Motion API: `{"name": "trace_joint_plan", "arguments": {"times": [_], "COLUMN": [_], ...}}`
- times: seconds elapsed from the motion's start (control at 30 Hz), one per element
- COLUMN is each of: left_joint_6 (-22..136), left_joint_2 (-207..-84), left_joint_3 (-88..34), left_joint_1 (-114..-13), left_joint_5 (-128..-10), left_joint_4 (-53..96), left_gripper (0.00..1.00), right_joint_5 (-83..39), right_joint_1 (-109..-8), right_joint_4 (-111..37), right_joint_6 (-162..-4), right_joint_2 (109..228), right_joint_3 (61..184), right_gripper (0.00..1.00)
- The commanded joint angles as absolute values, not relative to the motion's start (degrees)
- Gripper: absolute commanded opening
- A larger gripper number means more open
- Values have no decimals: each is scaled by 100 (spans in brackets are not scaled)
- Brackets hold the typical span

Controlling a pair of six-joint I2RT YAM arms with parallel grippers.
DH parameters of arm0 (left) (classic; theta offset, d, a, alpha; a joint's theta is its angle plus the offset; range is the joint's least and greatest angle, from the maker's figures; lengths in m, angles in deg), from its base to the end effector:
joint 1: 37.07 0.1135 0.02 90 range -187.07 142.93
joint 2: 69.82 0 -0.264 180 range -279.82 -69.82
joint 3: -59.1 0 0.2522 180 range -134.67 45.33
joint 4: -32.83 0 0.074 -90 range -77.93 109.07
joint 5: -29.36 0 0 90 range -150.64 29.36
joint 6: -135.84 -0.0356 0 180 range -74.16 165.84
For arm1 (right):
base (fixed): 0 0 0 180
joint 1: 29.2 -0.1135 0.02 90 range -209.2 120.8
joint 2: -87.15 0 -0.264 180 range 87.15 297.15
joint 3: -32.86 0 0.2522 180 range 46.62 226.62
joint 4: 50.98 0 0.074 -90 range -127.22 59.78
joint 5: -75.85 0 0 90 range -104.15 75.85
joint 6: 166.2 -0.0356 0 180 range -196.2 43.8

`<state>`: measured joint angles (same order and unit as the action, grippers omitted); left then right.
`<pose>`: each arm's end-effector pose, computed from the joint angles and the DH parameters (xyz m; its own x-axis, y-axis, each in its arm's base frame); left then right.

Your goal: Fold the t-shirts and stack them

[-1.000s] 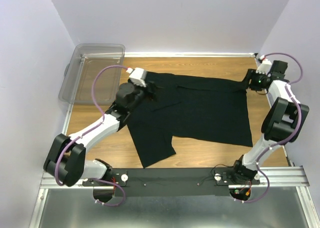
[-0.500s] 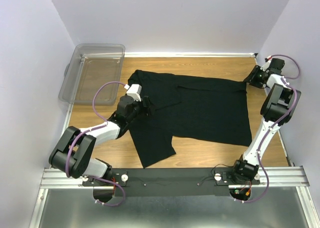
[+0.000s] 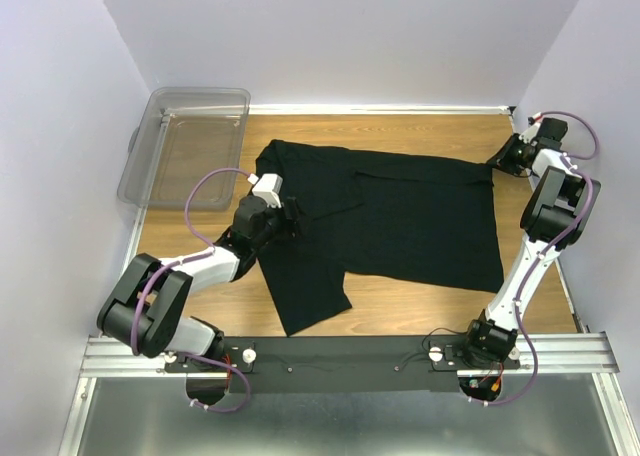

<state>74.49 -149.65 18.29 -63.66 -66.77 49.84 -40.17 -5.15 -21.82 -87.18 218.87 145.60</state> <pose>0.2404 -0.1246 0.1736 -0.5499 -0.2578 -0.7944 0.3076 0.8218 -0.4796 0.4674 -0.1915 0.1496 -0.6488 0.4770 -0.5929 0.2266 0.8649 0.4478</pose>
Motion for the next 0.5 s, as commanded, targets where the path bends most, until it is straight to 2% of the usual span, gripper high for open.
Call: {"name": "trace_joint_plan", "arguments": {"times": [0.0,0.07,0.23,0.47], "left_joint_6": [7511,7520,7520,7537], "left_joint_2": [-14778,-14751,-14602,-14558], "left_joint_3": [1932,1932,1923,1888], "left_joint_1": [-6335,-6335,-6335,-6335], "left_joint_5": [-6758,-6750,-6627,-6469], "left_joint_4": [5150,5124,5001,4878], "left_gripper": [82,81,81,81], "right_joint_5": [-4245,-4123,-3507,-3348], "right_joint_1": [-503,-503,-512,-503], "right_joint_4": [-2148,-2157,-2254,-2596], "right_joint_6": [-8754,-8702,-8613,-8490], "right_joint_2": [21873,21890,22057,22259], "right_joint_3": [14541,14646,15059,15419], "right_gripper": [10,1,1,1]}}
